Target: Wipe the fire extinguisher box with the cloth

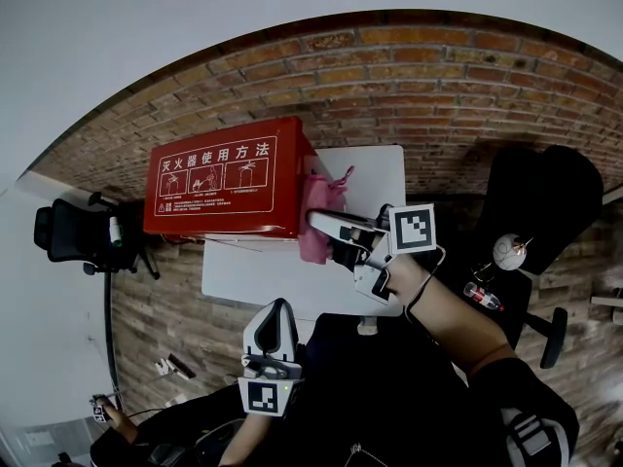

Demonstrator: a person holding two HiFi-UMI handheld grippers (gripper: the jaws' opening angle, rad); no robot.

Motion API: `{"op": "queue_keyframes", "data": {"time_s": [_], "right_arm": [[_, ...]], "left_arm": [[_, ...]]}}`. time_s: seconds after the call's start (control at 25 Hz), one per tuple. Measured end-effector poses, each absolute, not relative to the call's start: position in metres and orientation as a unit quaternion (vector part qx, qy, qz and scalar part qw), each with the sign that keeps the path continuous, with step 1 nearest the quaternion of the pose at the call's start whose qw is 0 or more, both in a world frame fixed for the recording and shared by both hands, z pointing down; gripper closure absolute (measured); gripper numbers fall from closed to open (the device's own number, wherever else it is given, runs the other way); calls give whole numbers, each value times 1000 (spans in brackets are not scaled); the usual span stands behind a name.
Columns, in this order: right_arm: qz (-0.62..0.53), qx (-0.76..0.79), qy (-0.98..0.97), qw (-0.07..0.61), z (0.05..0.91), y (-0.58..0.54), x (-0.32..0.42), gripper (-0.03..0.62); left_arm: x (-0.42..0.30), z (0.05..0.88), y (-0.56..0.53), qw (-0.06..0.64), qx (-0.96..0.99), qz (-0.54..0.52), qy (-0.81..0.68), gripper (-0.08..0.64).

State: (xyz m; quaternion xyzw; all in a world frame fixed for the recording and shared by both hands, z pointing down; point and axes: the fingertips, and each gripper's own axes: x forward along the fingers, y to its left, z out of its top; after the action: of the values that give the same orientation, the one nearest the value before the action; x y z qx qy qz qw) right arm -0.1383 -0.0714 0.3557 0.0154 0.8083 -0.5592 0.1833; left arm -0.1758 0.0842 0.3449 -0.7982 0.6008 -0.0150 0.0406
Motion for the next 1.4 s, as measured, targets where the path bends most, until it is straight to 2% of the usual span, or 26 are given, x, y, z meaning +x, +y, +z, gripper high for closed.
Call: {"op": "queue_keyframes", "data": {"time_s": [0.36, 0.88, 1.2, 1.4], "right_arm": [[-569, 23, 798, 198, 349, -71, -138, 525], [-528, -27, 829, 184, 349, -69, -129, 525], [-466, -93, 865, 161, 347, -64, -113, 525], [-367, -168, 905, 132, 337, -55, -103, 525]], "left_arm": [[-176, 344, 90, 41, -794, -13, 607, 522], [-181, 340, 108, 51, -780, -11, 624, 522], [-183, 331, 106, 62, -785, 7, 616, 522], [-192, 325, 100, 70, -795, 17, 602, 522]]}}
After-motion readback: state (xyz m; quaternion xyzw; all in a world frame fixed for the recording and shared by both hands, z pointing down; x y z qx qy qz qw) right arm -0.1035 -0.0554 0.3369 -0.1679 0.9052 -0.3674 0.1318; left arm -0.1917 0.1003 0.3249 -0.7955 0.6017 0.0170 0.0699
